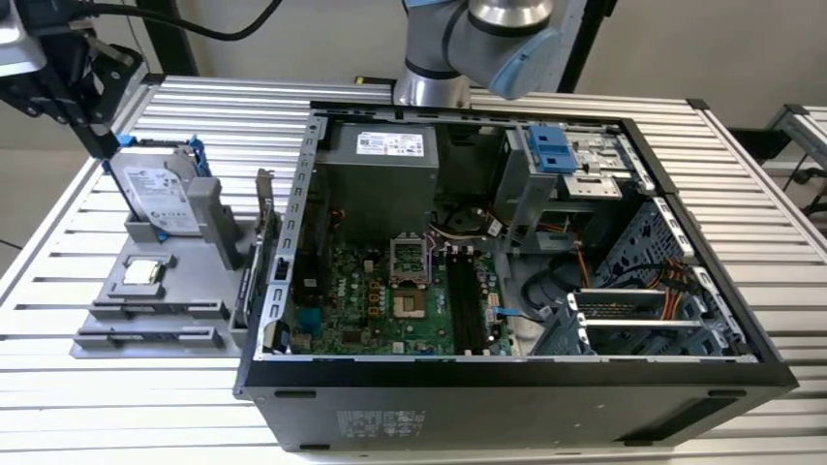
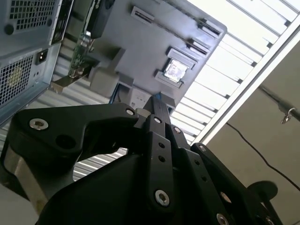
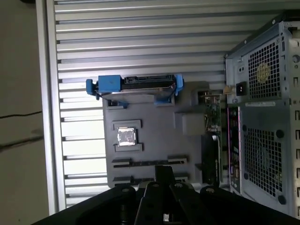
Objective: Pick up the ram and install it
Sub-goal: 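Reach for the ram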
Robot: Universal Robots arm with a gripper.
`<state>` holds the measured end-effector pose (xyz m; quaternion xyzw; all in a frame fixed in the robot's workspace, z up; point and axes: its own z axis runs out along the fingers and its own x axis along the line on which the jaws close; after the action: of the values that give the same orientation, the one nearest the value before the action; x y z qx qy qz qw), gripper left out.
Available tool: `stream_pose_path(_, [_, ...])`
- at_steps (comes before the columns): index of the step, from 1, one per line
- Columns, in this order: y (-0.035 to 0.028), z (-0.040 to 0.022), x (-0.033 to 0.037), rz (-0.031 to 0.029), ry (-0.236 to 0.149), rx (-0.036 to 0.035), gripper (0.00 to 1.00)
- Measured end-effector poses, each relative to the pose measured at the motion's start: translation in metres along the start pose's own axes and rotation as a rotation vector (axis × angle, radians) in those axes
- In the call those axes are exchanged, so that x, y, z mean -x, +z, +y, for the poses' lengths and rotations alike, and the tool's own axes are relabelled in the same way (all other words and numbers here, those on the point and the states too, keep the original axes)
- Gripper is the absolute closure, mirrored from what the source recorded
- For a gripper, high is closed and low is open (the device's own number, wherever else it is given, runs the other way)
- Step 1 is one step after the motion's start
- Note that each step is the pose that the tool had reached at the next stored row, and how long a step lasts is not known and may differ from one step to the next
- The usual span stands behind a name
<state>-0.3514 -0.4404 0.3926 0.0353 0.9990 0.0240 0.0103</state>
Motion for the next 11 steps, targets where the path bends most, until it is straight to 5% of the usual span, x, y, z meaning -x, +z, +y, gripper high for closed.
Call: stream_pose_path(11, [-0.0015, -0.0296, 0.0022, 0.0001, 0.0, -0.0001, 1.0])
